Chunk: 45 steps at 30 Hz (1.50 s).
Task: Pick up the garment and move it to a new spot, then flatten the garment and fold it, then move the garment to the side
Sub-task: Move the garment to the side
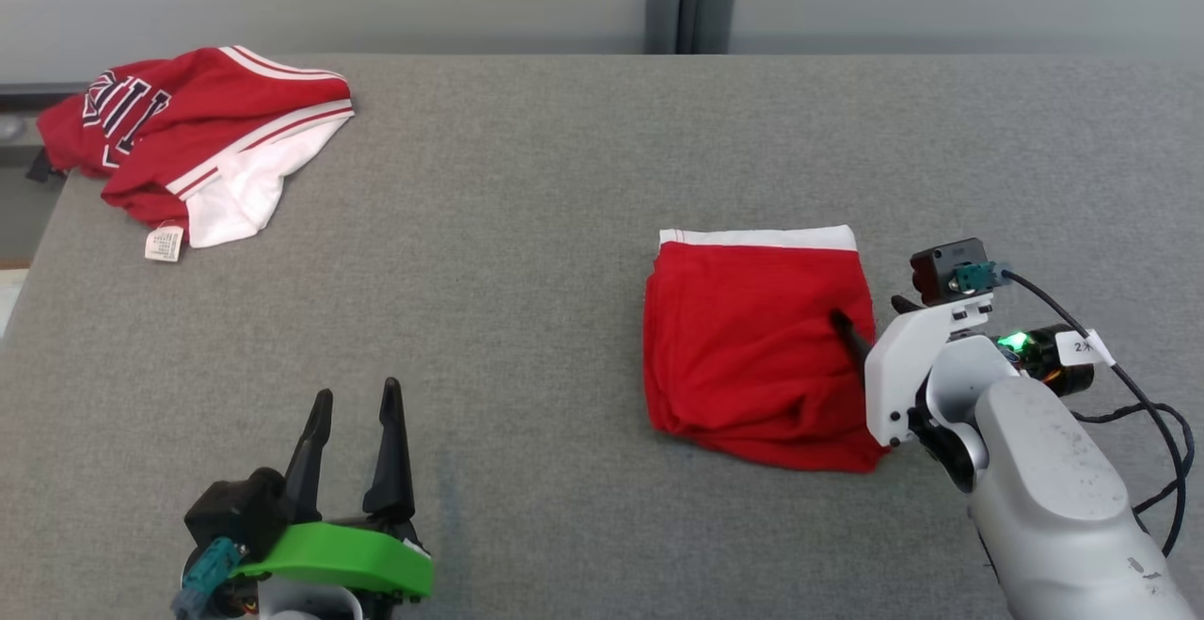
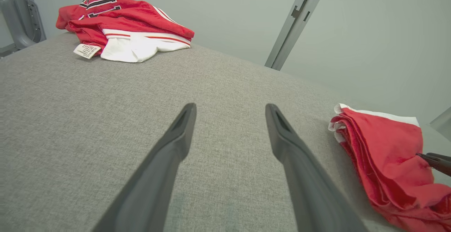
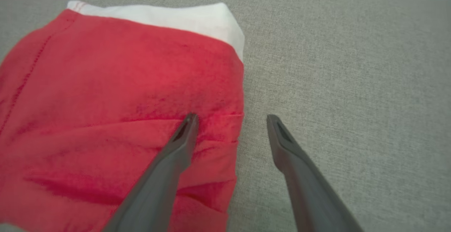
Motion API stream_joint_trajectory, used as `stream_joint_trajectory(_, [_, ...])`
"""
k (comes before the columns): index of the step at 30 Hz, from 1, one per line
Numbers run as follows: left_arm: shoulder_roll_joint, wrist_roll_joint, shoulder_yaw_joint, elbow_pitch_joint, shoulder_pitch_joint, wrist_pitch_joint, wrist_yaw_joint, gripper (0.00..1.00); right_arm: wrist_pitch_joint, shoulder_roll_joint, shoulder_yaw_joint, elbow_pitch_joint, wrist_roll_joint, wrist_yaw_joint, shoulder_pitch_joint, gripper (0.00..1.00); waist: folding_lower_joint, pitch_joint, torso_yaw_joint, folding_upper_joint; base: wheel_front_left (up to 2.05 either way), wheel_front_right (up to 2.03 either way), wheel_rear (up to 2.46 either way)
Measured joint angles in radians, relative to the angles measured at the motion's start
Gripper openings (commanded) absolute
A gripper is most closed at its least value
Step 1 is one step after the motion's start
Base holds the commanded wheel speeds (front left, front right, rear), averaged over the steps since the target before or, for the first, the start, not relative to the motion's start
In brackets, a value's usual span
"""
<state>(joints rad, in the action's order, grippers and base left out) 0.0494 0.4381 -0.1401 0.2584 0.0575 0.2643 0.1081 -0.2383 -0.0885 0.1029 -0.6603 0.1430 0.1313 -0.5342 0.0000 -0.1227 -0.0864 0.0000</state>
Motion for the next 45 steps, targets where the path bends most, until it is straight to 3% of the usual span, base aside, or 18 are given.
stream_joint_trajectory(6, [0.0, 0.003, -0.001, 0.0, 0.007, 0.0, -0.002, 1.0, -0.053, -0.004, 0.023, -0.05, 0.044, 0.0, -0.011, 1.0, 0.0, -0.025, -0.02, 0.0, 0.0, 0.0, 0.0])
stream_joint_trajectory(7, [0.0, 0.004, -0.001, 0.0, 0.011, 0.0, -0.002, 1.0, -0.062, -0.005, 0.03, -0.058, 0.054, 0.0, -0.014, 0.95, 0.0, -0.028, -0.021, 0.0, 0.0, 0.0, 0.0])
stream_joint_trajectory(8, [0.0, 0.004, -0.001, 0.0, 0.014, 0.0, -0.002, 1.0, -0.066, -0.005, 0.034, -0.062, 0.065, 0.0, -0.019, 0.77, 0.0, -0.031, -0.023, 0.0, 0.0, 0.0, 0.0])
stream_joint_trajectory(9, [0.0, 0.004, -0.002, 0.0, 0.015, 0.0, -0.002, 1.0, -0.071, -0.005, 0.037, -0.066, 0.072, 0.0, -0.025, 0.51, 0.0, -0.033, -0.023, 0.0, 0.0, 0.0, 0.0])
stream_joint_trajectory(16, [0.0, 0.004, -0.003, 0.002, 0.019, 0.0, -0.002, 1.0, -0.058, -0.016, 0.072, -0.09, 0.102, 0.0, -0.053, 0.0, 0.0, -0.038, -0.019, 0.0, 0.0, 0.0, 0.0])
stream_joint_trajectory(26, [0.0, -0.008, -0.007, -0.032, 0.019, 0.0, -0.002, 1.0, 0.019, -0.077, 0.078, -0.094, 0.111, 0.0, -0.108, 0.0, 0.0, -0.044, 0.051, 0.0, 0.0, 0.0, 0.0])
stream_joint_trajectory(35, [0.0, -0.061, -0.046, -0.047, 0.065, 0.0, 0.008, 1.0, 0.06, -0.15, 0.013, -0.097, 0.088, 0.0, -0.169, 0.0, 0.0, -0.079, 0.192, 0.0, 0.0, 0.0, 0.0])
stream_joint_trajectory(45, [0.007, -0.107, -0.122, -0.021, 0.141, 0.0, 0.016, 1.0, 0.131, -0.138, -0.057, -0.13, 0.081, 0.0, -0.2, 0.0, -0.0001, -0.151, 0.356, 0.0001, 0.0, 0.0, 0.0])
